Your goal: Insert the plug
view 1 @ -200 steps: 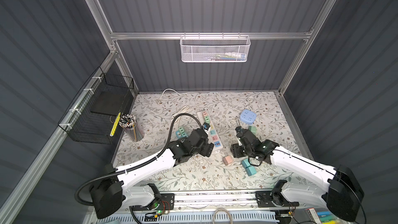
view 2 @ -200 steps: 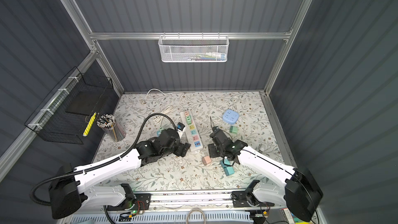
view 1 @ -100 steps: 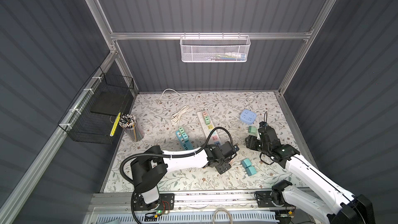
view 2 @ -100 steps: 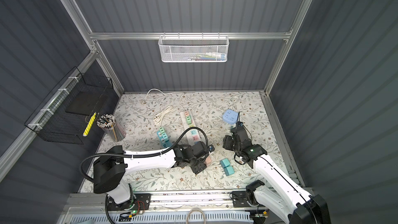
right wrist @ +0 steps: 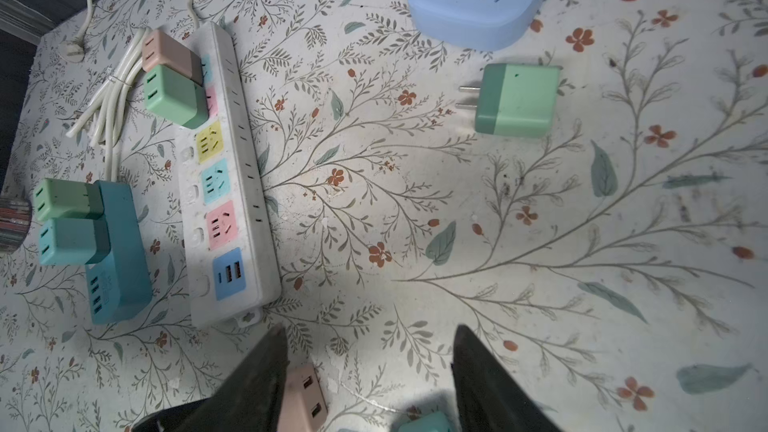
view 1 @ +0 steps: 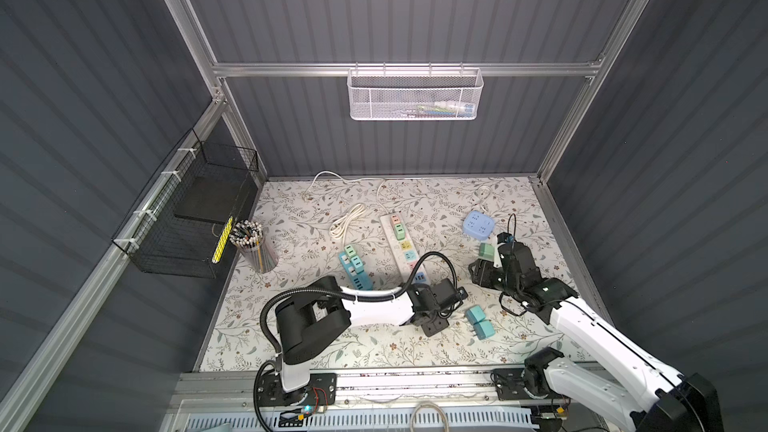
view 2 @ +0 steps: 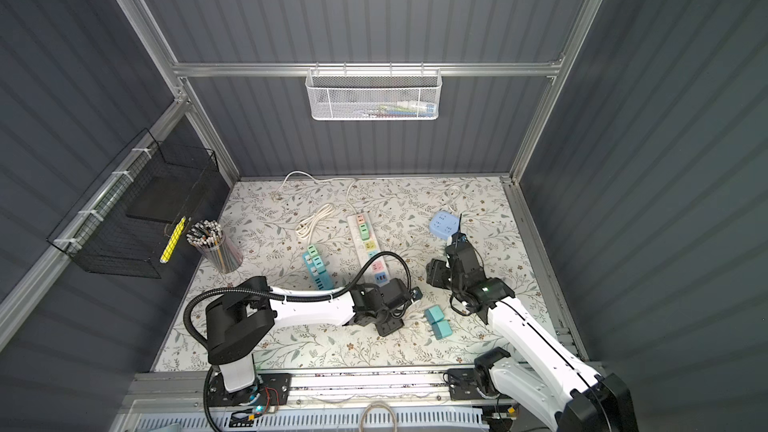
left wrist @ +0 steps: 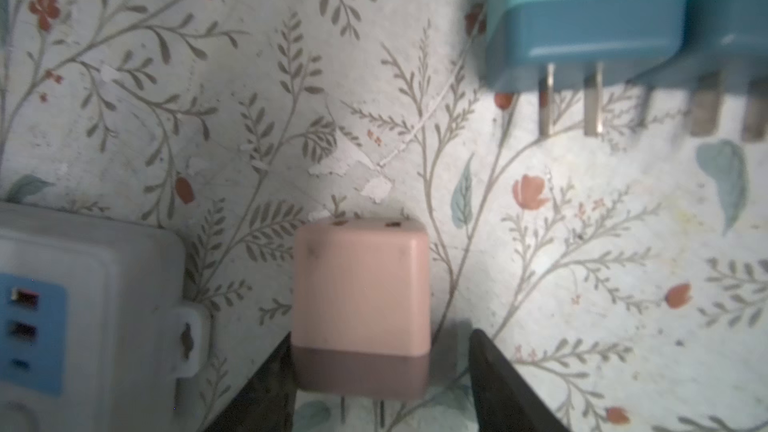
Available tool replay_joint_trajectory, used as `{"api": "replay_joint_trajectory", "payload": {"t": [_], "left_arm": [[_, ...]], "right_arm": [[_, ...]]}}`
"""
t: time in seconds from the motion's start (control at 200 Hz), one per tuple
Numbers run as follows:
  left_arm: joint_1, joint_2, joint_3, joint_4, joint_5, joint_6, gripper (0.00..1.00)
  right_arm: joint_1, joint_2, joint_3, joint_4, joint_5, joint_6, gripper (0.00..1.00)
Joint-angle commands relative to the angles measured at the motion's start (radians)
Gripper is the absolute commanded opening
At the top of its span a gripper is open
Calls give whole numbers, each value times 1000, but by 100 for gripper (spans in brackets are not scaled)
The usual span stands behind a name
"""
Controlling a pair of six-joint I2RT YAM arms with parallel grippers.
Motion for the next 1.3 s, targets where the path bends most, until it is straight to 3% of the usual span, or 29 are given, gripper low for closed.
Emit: {"api": "replay_joint_trajectory", "payload": {"t": [0.0,0.11,0.245,0.38,0.565,0.76,0.981,1.086,1.296], "left_arm": [[5,15,0,19,-7,-24,63],[11,22,-2,33,9,-34,56],[34,24,-3,46,45,-52,38],[42,-8,2,48,86,-64,30],[42,-146,-52,200,88,-72,26],[46,-347,-279,557,-69,-46,19],[52,-511,-577,1020,-167,-25,20],[66,-556,-626,1075,-192,-32,20],[95,-597,-633,1036,-157,-48,20]], "right_arm": [[-4,-9,-4,9,-13,-12,63],[-5,-7,-7,14,-18,-12,63],[-4,0,0,12,-15,-14,62],[-4,-4,7,1,-20,-20,62],[-4,-17,24,0,-71,-24,62],[-4,-59,62,-4,-101,-32,61],[-1,-88,86,125,-350,-41,59],[16,-66,106,184,-479,-55,59],[138,39,188,168,-462,-133,62]]}}
